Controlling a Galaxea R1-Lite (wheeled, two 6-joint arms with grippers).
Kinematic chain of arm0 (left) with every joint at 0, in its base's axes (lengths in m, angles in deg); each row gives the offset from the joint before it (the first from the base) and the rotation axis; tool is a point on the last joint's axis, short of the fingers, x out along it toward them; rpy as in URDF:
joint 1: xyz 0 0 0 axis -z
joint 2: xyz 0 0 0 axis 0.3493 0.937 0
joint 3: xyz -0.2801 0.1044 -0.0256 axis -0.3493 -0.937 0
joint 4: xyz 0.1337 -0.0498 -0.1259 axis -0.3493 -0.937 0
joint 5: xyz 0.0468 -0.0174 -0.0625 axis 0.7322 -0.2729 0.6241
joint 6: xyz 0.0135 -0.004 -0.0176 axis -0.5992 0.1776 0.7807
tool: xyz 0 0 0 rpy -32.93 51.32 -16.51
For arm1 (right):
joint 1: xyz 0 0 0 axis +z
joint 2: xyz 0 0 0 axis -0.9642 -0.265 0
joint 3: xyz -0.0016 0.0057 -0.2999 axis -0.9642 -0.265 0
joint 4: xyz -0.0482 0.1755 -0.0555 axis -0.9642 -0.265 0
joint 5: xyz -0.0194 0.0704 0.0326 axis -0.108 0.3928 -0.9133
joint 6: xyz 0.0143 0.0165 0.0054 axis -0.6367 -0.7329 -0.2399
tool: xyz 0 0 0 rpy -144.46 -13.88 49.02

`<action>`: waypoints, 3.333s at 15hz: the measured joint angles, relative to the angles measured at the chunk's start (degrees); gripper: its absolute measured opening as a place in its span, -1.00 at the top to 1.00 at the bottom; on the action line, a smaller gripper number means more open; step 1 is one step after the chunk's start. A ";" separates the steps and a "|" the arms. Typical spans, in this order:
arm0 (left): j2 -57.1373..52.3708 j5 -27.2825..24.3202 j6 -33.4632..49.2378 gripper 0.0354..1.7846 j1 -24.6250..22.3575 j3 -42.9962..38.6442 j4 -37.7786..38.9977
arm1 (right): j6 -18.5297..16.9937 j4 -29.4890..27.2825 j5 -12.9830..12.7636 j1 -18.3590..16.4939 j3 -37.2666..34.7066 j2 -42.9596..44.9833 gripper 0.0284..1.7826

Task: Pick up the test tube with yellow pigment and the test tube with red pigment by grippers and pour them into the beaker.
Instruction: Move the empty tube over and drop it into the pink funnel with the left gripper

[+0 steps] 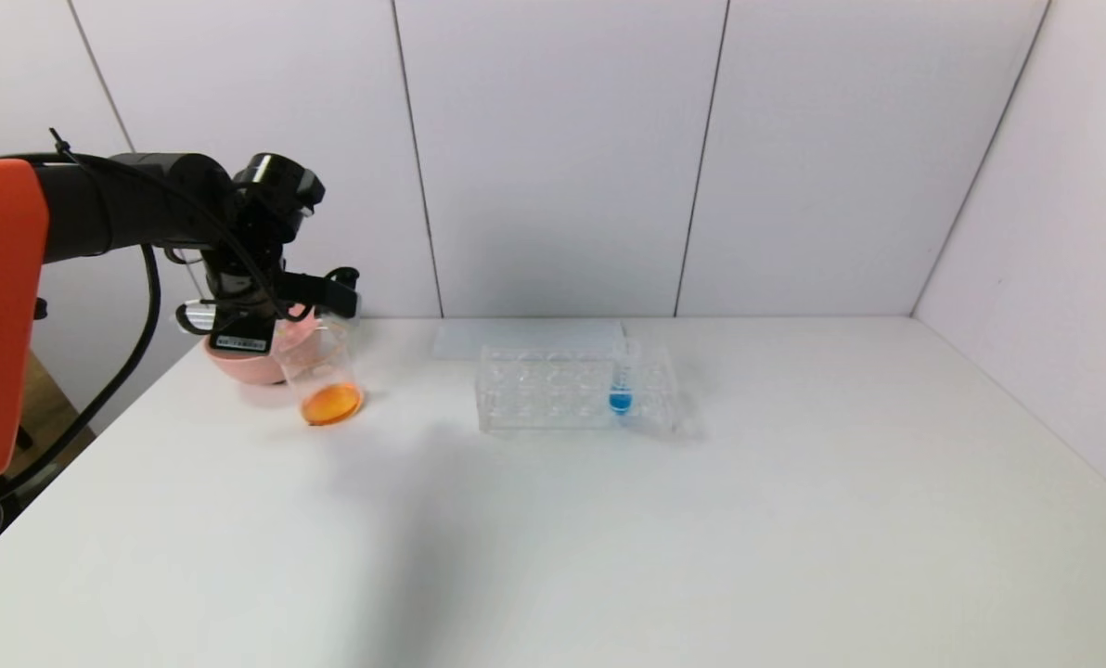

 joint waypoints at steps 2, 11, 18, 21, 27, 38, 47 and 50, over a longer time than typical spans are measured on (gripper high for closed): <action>0.00 0.20 -0.33 0.53 0.12 0.00 0.23 | 0.00 0.00 0.00 0.02 0.00 0.00 -0.91; 0.00 -0.29 -0.20 0.53 0.20 -0.06 0.63 | 0.00 0.00 0.00 0.00 -0.02 0.00 -0.91; -3.15 -10.06 8.63 0.53 -0.62 -0.91 4.63 | 0.00 0.00 0.00 0.00 -0.02 0.00 -0.91; -4.08 -17.36 14.97 0.53 -2.30 -0.96 6.05 | -0.02 0.00 0.02 0.00 -0.02 0.00 -0.91; -5.92 -24.44 28.99 0.53 -5.89 -0.96 11.00 | -0.02 0.00 0.00 0.00 -0.02 0.00 -0.91; -4.55 -30.83 70.07 0.53 -7.09 -1.99 27.67 | 0.00 0.00 0.00 0.00 -0.02 0.00 -0.91; -1.51 -31.29 78.80 0.53 -11.23 -5.81 32.37 | 0.02 0.00 0.00 0.00 -0.02 0.00 -0.91; 0.56 -31.40 79.51 0.53 -12.00 -5.22 32.37 | -0.02 0.02 0.02 -0.02 -0.02 0.00 -0.91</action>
